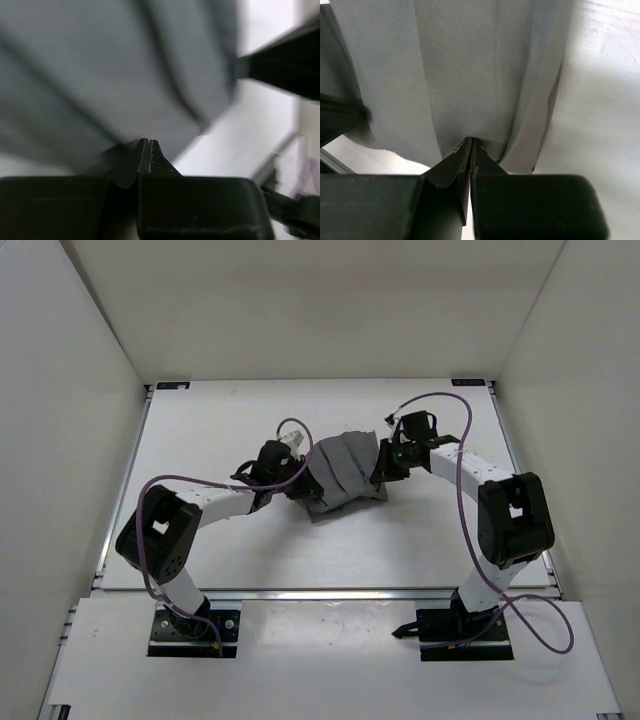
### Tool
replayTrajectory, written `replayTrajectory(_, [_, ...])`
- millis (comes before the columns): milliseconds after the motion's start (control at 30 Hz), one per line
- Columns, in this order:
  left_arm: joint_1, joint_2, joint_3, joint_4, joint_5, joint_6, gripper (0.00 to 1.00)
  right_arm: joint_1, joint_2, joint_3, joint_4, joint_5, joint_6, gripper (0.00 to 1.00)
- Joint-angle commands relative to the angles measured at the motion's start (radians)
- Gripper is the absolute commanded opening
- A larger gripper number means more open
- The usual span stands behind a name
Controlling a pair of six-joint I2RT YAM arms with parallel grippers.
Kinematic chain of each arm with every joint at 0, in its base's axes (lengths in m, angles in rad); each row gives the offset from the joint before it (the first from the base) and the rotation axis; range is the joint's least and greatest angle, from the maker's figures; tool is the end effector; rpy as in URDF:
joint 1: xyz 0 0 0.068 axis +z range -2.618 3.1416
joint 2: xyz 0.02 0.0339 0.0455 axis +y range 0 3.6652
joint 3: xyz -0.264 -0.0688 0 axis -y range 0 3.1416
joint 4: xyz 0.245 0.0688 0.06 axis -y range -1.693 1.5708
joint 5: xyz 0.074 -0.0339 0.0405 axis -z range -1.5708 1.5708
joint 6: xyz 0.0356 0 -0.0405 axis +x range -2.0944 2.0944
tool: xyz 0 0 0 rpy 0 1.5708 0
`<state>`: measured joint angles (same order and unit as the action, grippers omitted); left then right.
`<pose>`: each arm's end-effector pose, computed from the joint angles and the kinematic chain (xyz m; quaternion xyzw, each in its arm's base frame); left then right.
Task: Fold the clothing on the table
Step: Fold the skirt
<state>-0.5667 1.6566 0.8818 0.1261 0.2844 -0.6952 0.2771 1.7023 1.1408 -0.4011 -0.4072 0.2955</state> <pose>0.2864 -0.1941 0.1827 0.0060 0.8888 -0.3623 0.2807 0.3375 0.1107 0.2080 -0.0519 0.9349 0.2679 0.2268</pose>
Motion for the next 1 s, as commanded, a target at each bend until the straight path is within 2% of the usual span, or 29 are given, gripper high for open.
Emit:
replayTrajectory(0, [0.024, -0.018, -0.055, -0.057, -0.169, 0.049, 0.00, 0.002, 0.040, -0.007, 0.114, -0.027, -0.019, 0.00])
replayTrajectory(167, [0.067, -0.023, -0.070, -0.117, -0.192, 0.098, 0.00, -0.012, 0.072, -0.030, 0.120, 0.004, -0.045, 0.00])
replayTrajectory(267, [0.079, -0.038, -0.038, -0.158, -0.166, 0.118, 0.01, -0.051, 0.060, -0.010, 0.099, -0.047, -0.044, 0.00])
replayTrajectory(333, [0.085, -0.050, 0.012, -0.196, -0.148, 0.154, 0.07, -0.084, 0.024, 0.037, 0.081, -0.105, -0.053, 0.06])
replayTrajectory(400, [0.096, -0.087, 0.064, -0.265, -0.137, 0.187, 0.17, -0.117, -0.012, 0.100, 0.024, -0.155, -0.088, 0.24])
replayTrajectory(433, [0.102, -0.099, 0.098, -0.317, -0.130, 0.207, 0.30, -0.121, -0.041, 0.149, -0.026, -0.142, -0.087, 0.30])
replayTrajectory(467, [0.103, -0.125, 0.132, -0.374, -0.143, 0.236, 0.46, -0.127, -0.059, 0.169, -0.075, -0.121, -0.094, 0.40])
replayTrajectory(500, [0.116, -0.162, 0.146, -0.420, -0.154, 0.244, 0.59, -0.131, -0.094, 0.195, -0.097, -0.092, -0.111, 0.56])
replayTrajectory(533, [0.120, -0.179, 0.164, -0.440, -0.162, 0.261, 0.65, -0.128, -0.136, 0.209, -0.117, -0.044, -0.131, 0.63])
replayTrajectory(567, [0.126, -0.219, 0.174, -0.480, -0.171, 0.275, 0.76, -0.128, -0.167, 0.198, -0.110, -0.009, -0.133, 0.74])
replayTrajectory(600, [0.143, -0.256, 0.181, -0.520, -0.195, 0.286, 0.89, -0.136, -0.223, 0.176, -0.102, 0.022, -0.137, 0.82])
replayTrajectory(633, [0.162, -0.274, 0.187, -0.540, -0.206, 0.301, 0.95, -0.151, -0.283, 0.139, -0.091, 0.028, -0.144, 0.89])
replayTrajectory(667, [0.189, -0.306, 0.189, -0.569, -0.221, 0.315, 0.99, -0.164, -0.311, 0.105, -0.076, 0.030, -0.136, 0.91])
replayTrajectory(733, [0.229, -0.375, 0.184, -0.614, -0.209, 0.333, 0.98, -0.229, -0.409, 0.051, -0.071, 0.031, -0.125, 0.99])
replayTrajectory(800, [0.287, -0.426, 0.157, -0.660, -0.206, 0.358, 0.98, -0.275, -0.476, -0.008, -0.087, 0.027, -0.137, 0.99])
replayTrajectory(967, [0.286, -0.578, 0.057, -0.684, -0.261, 0.402, 0.99, -0.358, -0.621, -0.156, -0.117, 0.097, -0.170, 0.99])
